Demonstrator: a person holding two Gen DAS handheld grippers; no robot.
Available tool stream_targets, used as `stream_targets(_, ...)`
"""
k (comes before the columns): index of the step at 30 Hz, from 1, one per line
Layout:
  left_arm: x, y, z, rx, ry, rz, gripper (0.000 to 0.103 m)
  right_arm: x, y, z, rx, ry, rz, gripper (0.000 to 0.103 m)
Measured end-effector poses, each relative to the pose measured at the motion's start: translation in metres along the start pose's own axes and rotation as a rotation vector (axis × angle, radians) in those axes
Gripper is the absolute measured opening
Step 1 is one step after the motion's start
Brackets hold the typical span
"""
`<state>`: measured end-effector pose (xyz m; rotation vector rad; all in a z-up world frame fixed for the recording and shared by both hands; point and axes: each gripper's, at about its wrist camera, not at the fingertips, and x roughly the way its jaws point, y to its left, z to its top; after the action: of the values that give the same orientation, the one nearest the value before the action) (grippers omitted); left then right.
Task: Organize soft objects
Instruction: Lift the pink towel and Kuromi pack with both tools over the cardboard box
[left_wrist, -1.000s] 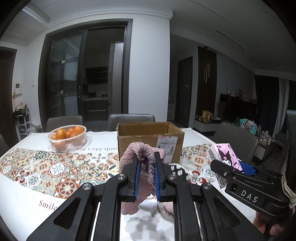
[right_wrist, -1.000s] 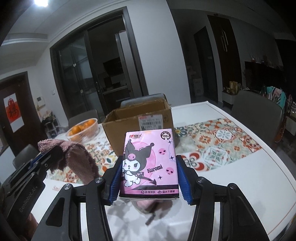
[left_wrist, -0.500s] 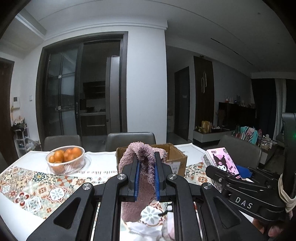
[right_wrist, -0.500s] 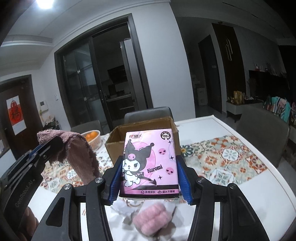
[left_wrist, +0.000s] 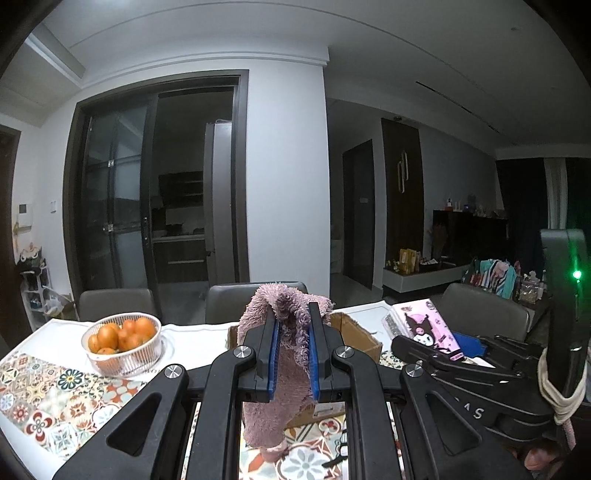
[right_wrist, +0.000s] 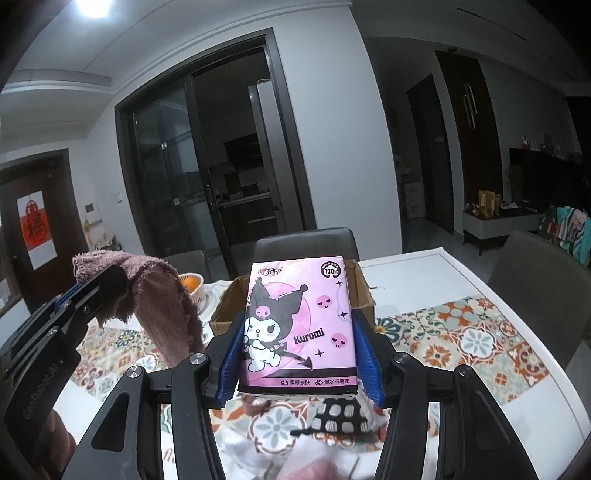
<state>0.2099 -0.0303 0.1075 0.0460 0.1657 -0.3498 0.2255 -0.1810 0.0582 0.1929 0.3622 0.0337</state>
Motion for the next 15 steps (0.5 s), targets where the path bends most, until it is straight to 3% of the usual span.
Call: stream_targets(15, 0.059, 0.008, 0.023, 0.029, -0.027, -0.009, 0.014, 0.058, -0.01, 0.041, -0.019, 0.041, 0.02, 0.055)
